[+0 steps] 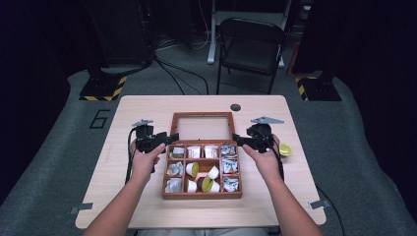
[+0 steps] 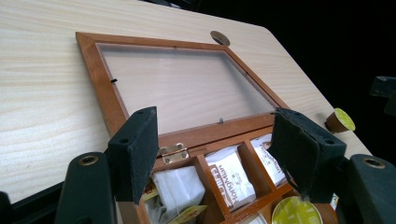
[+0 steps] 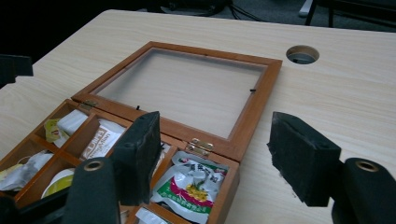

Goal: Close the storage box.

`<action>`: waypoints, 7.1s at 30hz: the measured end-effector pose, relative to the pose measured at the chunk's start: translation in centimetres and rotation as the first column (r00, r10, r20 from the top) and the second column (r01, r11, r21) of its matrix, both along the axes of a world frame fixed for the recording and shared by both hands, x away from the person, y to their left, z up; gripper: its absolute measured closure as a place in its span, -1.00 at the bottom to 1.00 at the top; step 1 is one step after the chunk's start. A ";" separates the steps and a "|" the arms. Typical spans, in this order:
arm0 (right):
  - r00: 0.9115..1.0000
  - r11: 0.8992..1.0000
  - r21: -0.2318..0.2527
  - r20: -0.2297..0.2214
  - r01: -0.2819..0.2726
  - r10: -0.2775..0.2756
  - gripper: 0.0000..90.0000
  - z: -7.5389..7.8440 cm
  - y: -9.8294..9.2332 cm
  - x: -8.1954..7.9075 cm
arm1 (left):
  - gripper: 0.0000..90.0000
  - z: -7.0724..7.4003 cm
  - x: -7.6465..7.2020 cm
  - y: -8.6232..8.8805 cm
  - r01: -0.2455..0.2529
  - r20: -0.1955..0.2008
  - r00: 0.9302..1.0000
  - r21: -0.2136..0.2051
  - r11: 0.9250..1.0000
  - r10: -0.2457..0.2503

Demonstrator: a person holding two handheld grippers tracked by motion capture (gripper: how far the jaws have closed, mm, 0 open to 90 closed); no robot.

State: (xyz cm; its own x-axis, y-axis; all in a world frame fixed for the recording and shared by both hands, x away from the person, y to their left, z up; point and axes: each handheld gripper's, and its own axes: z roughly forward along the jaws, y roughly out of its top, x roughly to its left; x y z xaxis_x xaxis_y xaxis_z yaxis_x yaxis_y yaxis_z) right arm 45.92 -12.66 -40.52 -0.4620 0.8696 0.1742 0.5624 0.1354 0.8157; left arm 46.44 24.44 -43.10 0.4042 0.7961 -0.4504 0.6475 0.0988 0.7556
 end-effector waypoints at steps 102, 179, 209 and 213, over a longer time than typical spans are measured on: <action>0.963 0.994 0.057 -0.259 0.090 -0.072 -0.27 -7.8 2.5 8.3 | -0.17 -6.1 6.9 -0.6 -0.114 -0.169 0.978 0.065 0.991 0.123; 0.949 0.984 0.117 -0.304 0.131 -0.090 -0.33 -8.6 2.6 8.9 | -0.15 -7.1 7.4 -0.6 -0.107 -0.186 0.976 0.035 0.994 0.112; 0.978 0.985 0.140 -0.197 0.101 -0.072 -0.27 -6.0 2.3 7.8 | -0.12 -4.4 6.3 -0.3 -0.102 -0.086 0.991 0.006 0.995 0.102; 0.980 0.985 0.142 -0.187 0.098 -0.071 -0.27 -5.8 2.3 7.6 | -0.12 -4.2 6.2 -0.3 -0.103 -0.076 0.992 0.000 0.995 0.103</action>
State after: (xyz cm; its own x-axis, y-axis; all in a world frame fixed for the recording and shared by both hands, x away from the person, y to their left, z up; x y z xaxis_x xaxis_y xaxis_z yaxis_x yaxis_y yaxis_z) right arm 53.56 -10.39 -46.31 -0.3367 0.8619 0.3792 0.7064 -0.0351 0.7070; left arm 52.68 24.17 -47.30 0.2850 0.8297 -0.4799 0.6891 0.1707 0.7043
